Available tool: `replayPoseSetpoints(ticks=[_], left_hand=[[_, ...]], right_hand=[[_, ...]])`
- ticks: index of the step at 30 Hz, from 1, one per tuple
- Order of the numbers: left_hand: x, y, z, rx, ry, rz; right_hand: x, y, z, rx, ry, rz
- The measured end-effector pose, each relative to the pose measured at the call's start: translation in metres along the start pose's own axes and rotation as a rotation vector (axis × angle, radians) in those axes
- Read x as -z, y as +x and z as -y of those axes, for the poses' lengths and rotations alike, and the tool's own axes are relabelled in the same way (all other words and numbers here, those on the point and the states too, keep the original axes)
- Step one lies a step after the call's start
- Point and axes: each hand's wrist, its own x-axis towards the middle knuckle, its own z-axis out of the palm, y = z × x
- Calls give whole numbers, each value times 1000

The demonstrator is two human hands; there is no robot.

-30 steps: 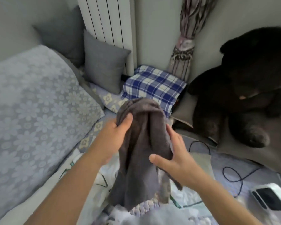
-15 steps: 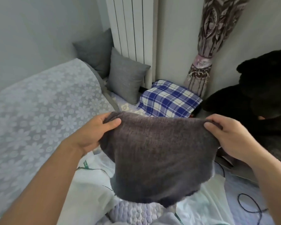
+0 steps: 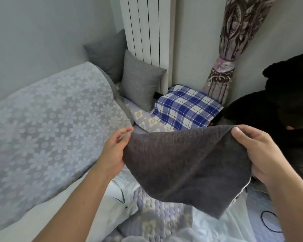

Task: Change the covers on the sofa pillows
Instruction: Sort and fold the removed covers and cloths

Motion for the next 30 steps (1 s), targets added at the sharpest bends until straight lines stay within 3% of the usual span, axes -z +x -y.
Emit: replayPoseSetpoints(ticks=[2, 4, 7, 10, 12, 16, 18, 22, 27, 30], left_hand=[[-3, -11, -1, -96, 95, 122], [-15, -24, -1, -229, 321, 196], [-42, -46, 0, -392, 495, 149], [-63, -67, 2, -457, 468, 78], [-74, -79, 9, -382, 368, 74], [-80, -86, 23, 78, -144, 53], [-71, -86, 22, 174, -227, 64], [-55, -83, 18, 179, -186, 96], [-55, -86, 21, 114, -86, -57], [-55, -89, 20, 48, 0, -63]], right_hand=[[-5, -3, -1, -40, 51, -48], [-14, -8, -3, 39, -154, -43], [-36, -24, 6, 177, -553, 91], [-63, -39, 2, 160, -629, 210], [-80, -46, -10, 157, -553, 177], [-91, -51, -31, 177, -457, 56], [-96, -57, -37, 160, -467, 60], [-106, -63, -41, 140, -465, 52], [-120, -68, -36, 118, -473, 93], [-121, -64, -38, 58, -476, 78]])
